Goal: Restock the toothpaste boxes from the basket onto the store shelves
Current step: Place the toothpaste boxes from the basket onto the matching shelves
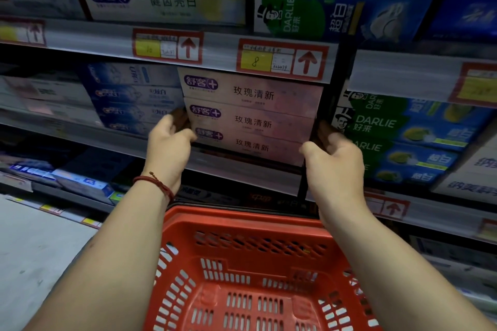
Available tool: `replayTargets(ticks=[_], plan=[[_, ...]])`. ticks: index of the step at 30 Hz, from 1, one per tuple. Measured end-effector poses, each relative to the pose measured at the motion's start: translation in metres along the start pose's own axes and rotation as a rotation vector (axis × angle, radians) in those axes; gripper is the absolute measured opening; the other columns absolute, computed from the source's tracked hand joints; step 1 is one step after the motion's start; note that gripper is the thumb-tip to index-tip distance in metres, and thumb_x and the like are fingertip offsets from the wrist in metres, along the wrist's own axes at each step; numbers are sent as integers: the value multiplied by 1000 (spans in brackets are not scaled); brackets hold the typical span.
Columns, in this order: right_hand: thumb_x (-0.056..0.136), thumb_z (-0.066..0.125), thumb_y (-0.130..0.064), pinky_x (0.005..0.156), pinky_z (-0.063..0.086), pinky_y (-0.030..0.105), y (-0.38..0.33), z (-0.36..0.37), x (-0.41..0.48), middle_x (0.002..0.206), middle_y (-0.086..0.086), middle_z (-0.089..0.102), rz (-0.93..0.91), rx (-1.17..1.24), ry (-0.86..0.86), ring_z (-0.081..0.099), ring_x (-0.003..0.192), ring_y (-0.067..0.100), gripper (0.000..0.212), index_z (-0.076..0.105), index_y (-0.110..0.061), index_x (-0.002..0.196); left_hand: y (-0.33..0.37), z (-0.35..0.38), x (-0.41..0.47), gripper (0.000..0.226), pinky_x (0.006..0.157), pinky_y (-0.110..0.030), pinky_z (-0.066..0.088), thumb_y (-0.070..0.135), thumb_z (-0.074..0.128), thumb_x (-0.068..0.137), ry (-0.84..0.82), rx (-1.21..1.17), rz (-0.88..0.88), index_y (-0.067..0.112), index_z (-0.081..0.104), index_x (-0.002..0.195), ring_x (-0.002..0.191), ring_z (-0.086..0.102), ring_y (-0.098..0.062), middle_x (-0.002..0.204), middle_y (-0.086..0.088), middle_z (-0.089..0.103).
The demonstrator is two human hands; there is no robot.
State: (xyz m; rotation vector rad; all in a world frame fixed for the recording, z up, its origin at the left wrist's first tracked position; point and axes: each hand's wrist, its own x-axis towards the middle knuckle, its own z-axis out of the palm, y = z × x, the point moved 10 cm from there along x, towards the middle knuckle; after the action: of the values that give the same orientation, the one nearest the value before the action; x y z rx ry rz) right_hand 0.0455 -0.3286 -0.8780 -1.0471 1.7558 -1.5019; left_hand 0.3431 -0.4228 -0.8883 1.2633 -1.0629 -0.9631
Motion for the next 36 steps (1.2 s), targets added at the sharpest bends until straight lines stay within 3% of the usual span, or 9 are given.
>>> replayTargets(ticks=[2, 5, 10, 17, 21, 24, 27, 32, 36], plan=[[92, 60, -15, 84, 57, 33, 11, -3, -2, 99, -6, 74, 59, -14, 22, 69, 97, 18, 15, 71, -23, 98, -6, 1, -1, 43, 102, -30, 50, -11, 51, 86, -16, 34, -13, 12, 68, 118, 114, 66, -20, 116, -2, 72], [90, 61, -15, 78, 54, 30, 18, 4, -4, 85, -13, 71, 96, -53, -26, 68, 87, 12, 22, 64, -32, 77, -8, 1, -2, 42, 104, -30, 49, -9, 54, 87, -7, 57, -31, 11, 68, 121, 114, 65, -20, 114, 0, 72], [89, 64, -18, 99, 51, 35, 16, 6, -4, 108, -7, 72, 92, -40, -46, 64, 107, 16, 25, 70, -16, 113, -12, 8, -3, 55, 110, -30, 44, -6, 58, 87, -63, 134, -53, 16, 60, 138, 120, 60, -14, 127, 4, 68], [90, 61, -11, 88, 53, 32, 15, 7, -5, 89, -20, 65, 87, -17, -72, 66, 92, 9, 24, 72, -25, 106, -12, 11, -8, 69, 113, -33, 41, -3, 59, 82, -83, 170, -86, 20, 53, 146, 126, 55, -14, 136, 5, 62], [91, 61, -14, 91, 43, 21, 11, 10, -6, 131, -6, 63, 63, -16, -111, 62, 102, 3, 51, 58, -13, 142, -6, 14, -16, 52, 101, -27, 44, -1, 56, 87, -29, 211, -67, 26, 62, 131, 108, 60, -9, 116, 12, 67], [92, 61, -14, 69, 40, 3, 10, 9, -8, 137, -6, 61, 55, -2, -144, 59, 73, -11, 56, 52, -16, 148, 3, 26, -30, 49, 94, -23, 40, 5, 58, 91, 1, 274, -14, 25, 61, 136, 104, 60, -13, 113, 9, 66], [92, 61, -15, 53, 41, 3, 8, 7, -10, 135, -10, 61, 67, -4, -186, 56, 59, -23, 62, 47, -21, 152, 10, 48, -47, 52, 100, -26, 43, 10, 60, 91, -48, 297, -9, 19, 56, 143, 115, 59, -16, 121, 7, 65], [94, 61, -12, 85, 39, 15, -4, -22, -16, 110, -25, 51, 62, 41, -167, 50, 86, -10, 56, 51, -18, 149, 30, 97, -92, 52, 99, -22, 39, 8, 58, 96, -172, 306, 0, 17, 51, 146, 110, 55, -1, 126, 8, 57], [96, 60, -13, 97, 39, 22, 2, -59, -19, 140, -7, 58, 118, 71, -116, 48, 109, 0, 55, 49, -17, 149, 32, 132, -138, 58, 107, -26, 38, 3, 57, 98, -314, 284, -78, 17, 43, 152, 128, 50, -7, 145, 2, 53]])
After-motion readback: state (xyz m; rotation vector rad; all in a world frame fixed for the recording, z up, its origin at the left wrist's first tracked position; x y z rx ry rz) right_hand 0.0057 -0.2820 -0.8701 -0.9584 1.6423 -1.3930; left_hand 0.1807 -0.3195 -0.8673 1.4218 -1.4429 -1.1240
